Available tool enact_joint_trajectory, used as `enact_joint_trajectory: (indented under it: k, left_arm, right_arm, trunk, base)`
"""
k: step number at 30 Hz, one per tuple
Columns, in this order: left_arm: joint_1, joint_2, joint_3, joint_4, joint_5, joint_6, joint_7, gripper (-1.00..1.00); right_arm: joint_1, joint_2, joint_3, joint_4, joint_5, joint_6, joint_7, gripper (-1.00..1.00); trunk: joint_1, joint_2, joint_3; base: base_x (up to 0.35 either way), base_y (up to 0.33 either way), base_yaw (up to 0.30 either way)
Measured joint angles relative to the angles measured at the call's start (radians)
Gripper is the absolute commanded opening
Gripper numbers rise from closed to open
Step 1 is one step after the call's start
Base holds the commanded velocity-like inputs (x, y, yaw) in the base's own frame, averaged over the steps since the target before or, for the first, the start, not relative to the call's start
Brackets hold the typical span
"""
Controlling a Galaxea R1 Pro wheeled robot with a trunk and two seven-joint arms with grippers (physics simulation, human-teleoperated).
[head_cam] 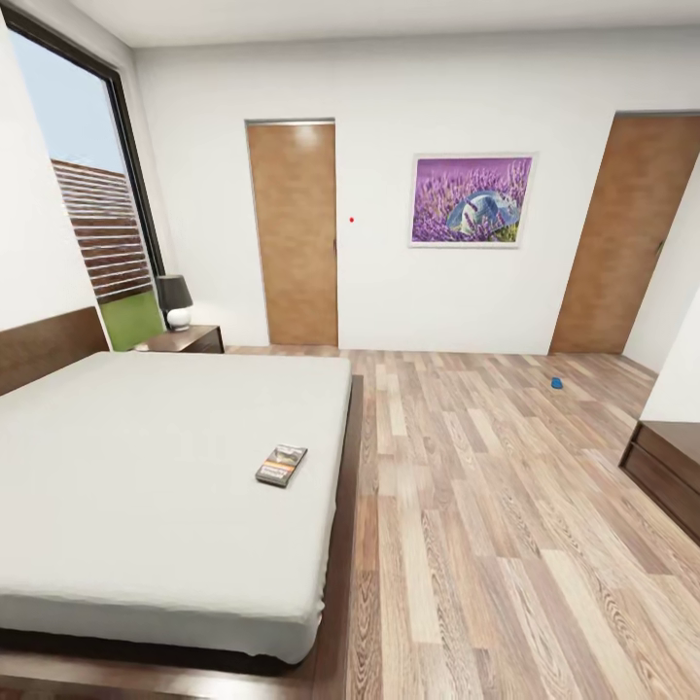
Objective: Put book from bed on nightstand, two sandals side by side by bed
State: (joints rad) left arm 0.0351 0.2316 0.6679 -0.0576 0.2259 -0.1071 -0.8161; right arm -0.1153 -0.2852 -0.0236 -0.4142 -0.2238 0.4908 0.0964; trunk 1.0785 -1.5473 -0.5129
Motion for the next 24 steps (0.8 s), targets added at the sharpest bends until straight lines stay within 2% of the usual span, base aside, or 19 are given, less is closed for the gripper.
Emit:
enact_joint_trajectory:
  k: [6,14,24]
  left_arm:
    - [0.0,0.016,0.013,-0.007,0.024,0.058,-0.023,1.0]
    - [0.0,0.01,0.016,-0.037,0.072,0.096,-0.108,1.0]
    - [0.0,0.008,0.017,-0.042,0.077,0.097,-0.13,1.0]
  right_arm:
    - [-0.014,0.0,0.0,0.0,-0.001,0.044,0.003,1.0]
    - [-0.023,0.0,0.0,0.0,-0.001,0.077,0.006,1.0]
    - [-0.034,-0.001,0.0,0.0,-0.001,0.076,0.006,1.0]
  trunk:
    - [0.023,-0.042,-0.019]
    - [0.054,-0.098,-0.044]
    - [0.092,-0.168,-0.075]
  base:
    - [0.0,0.0,0.0]
    - [0.0,0.0,0.0]
    - [0.0,0.0,0.0]
